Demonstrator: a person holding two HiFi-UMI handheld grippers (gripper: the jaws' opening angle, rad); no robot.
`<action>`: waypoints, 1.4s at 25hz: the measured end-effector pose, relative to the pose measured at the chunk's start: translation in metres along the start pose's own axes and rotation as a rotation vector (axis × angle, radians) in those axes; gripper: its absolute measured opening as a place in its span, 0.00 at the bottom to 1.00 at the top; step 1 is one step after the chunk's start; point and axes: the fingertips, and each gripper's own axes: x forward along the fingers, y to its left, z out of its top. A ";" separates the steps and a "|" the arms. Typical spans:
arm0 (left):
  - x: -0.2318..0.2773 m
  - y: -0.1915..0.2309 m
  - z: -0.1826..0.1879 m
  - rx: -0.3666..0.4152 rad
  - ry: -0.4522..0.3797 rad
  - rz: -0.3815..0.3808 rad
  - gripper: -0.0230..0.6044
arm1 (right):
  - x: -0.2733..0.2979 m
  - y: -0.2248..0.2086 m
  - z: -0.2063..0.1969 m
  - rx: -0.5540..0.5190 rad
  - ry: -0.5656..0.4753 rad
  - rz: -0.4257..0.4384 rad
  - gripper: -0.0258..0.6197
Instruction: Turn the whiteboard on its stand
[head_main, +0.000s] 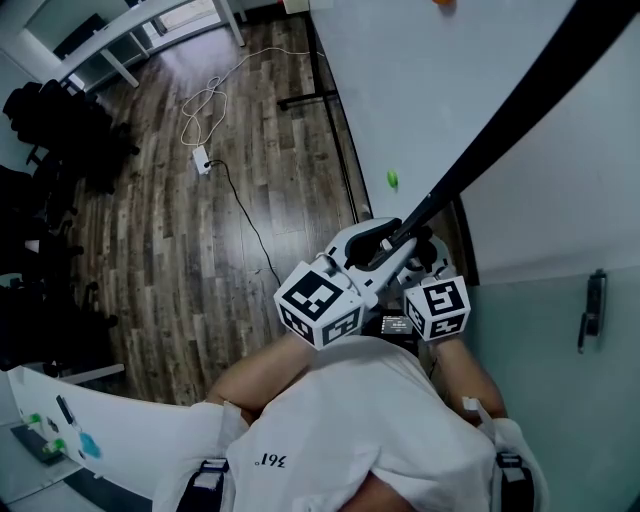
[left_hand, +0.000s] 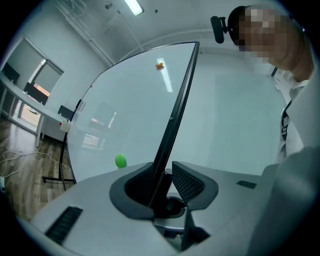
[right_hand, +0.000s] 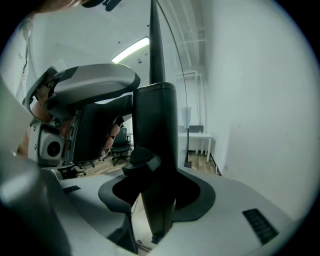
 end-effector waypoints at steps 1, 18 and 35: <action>0.000 0.003 0.001 -0.001 -0.001 0.006 0.23 | 0.003 -0.002 0.001 -0.001 0.000 -0.001 0.33; -0.006 0.054 -0.018 -0.028 0.039 0.111 0.23 | 0.048 -0.028 0.017 -0.016 0.002 -0.022 0.33; -0.006 0.086 -0.026 -0.030 0.047 0.180 0.23 | 0.088 -0.057 0.025 -0.024 0.011 -0.045 0.33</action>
